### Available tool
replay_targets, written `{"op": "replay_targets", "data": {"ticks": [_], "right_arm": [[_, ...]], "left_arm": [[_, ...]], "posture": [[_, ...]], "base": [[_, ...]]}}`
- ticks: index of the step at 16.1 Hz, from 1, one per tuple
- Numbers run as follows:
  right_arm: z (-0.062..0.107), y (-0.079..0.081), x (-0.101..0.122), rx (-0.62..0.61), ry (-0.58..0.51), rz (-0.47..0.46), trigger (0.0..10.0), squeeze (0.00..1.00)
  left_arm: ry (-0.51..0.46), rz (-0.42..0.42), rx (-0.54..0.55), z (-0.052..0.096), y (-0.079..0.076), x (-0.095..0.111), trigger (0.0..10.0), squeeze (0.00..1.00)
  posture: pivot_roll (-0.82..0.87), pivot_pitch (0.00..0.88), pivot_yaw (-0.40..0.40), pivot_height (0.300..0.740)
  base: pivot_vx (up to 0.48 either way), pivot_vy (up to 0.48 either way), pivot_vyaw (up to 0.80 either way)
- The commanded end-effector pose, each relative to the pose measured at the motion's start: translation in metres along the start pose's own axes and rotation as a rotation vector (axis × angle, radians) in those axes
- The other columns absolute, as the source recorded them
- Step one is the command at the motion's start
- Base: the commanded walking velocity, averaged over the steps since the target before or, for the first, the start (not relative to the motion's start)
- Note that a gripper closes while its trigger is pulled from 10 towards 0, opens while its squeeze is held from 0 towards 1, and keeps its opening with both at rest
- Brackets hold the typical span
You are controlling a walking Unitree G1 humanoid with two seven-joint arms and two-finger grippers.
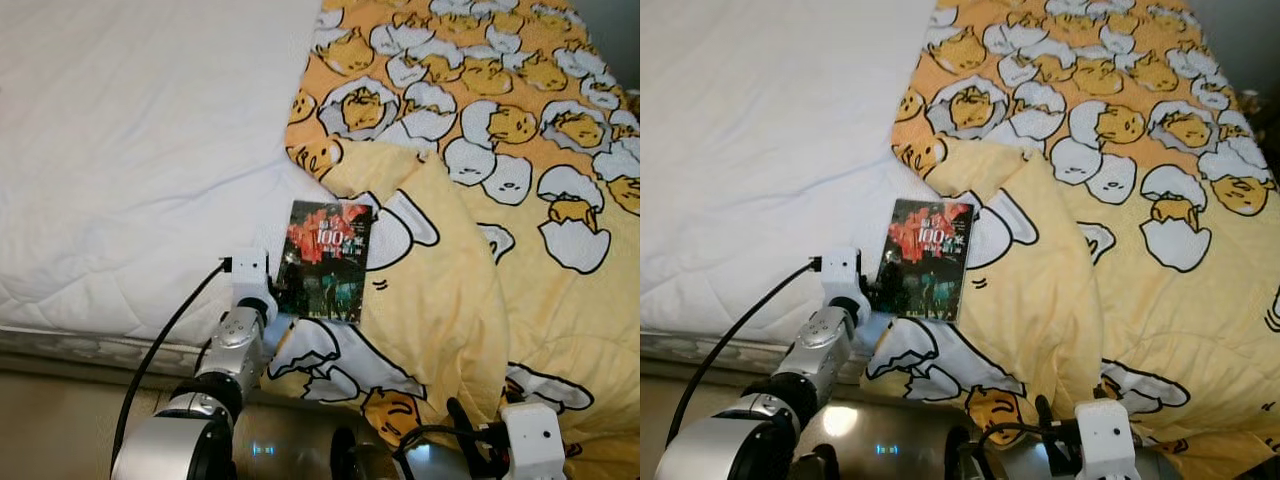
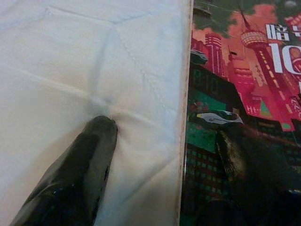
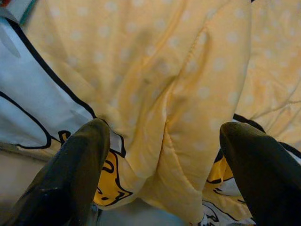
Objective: Clean up the room
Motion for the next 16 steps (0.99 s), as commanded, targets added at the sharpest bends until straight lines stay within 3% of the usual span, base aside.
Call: {"op": "replay_targets", "data": {"ticks": [1,4,7,8,11,12,14,16], "right_arm": [[0.006,-0.003,-0.006,-0.01,0.034,0.013,10.0,0.0],[0.006,-0.003,-0.007,-0.017,0.046,0.013,10.0,0.0],[0.006,-0.001,-0.012,-0.014,0.055,0.013,10.0,0.0],[0.005,0.001,-0.013,-0.014,0.055,0.007,10.0,0.0],[0.004,0.007,-0.016,-0.012,0.06,-0.007,10.0,0.0],[0.005,0.008,-0.017,-0.01,0.063,-0.007,10.0,0.0],[0.007,0.002,-0.019,-0.027,0.069,-0.004,10.0,0.0],[0.007,-0.002,-0.021,-0.037,0.075,-0.001,10.0,0.0]], "left_arm": [[0.013,0.009,-0.028,0.001,-0.01,-0.004,10.0,0.0],[-0.098,-0.043,0.013,0.003,0.001,0.012,10.0,0.0],[-0.201,-0.224,-0.031,0.011,-0.012,0.019,10.0,0.0],[-0.197,-0.231,-0.05,0.013,-0.017,0.015,10.0,0.0],[-0.16,-0.184,-0.096,0.015,-0.029,0.005,10.0,0.0],[-0.106,-0.137,-0.14,0.017,-0.039,-0.005,10.0,0.0],[-0.021,-0.082,-0.148,0.02,-0.046,-0.022,10.0,0.0],[-0.001,0.002,-0.2,0.021,-0.059,-0.024,10.0,0.0]], "posture": [[-0.18,0.377,-0.143,0.74],[-0.17,0.372,-0.131,0.74],[-0.15,0.365,-0.117,0.74],[-0.15,0.363,-0.112,0.74],[-0.15,0.357,-0.106,0.74],[-0.15,0.357,-0.105,0.74],[-0.16,0.356,-0.104,0.74],[-0.16,0.353,-0.106,0.74]], "base": [[0.0,0.0,0.0],[0.0,0.0,0.0],[0.0,0.0,0.0],[0.0,0.0,0.0],[0.0,0.0,0.0],[0.0,0.0,0.0],[0.0,0.0,0.0],[0.0,0.0,0.0]]}}
Point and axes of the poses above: a point about 5 cm out from each wrist's last joint towards the gripper, its own z axis pointing back from the gripper into the wrist, its own x axis along the axis of the wrist's last joint, y = z × x, the point moved 5 cm from there along -z, pointing out of the wrist towards the gripper, and after that the axes turned 15 degrees about -z, right-handed, at the moved point
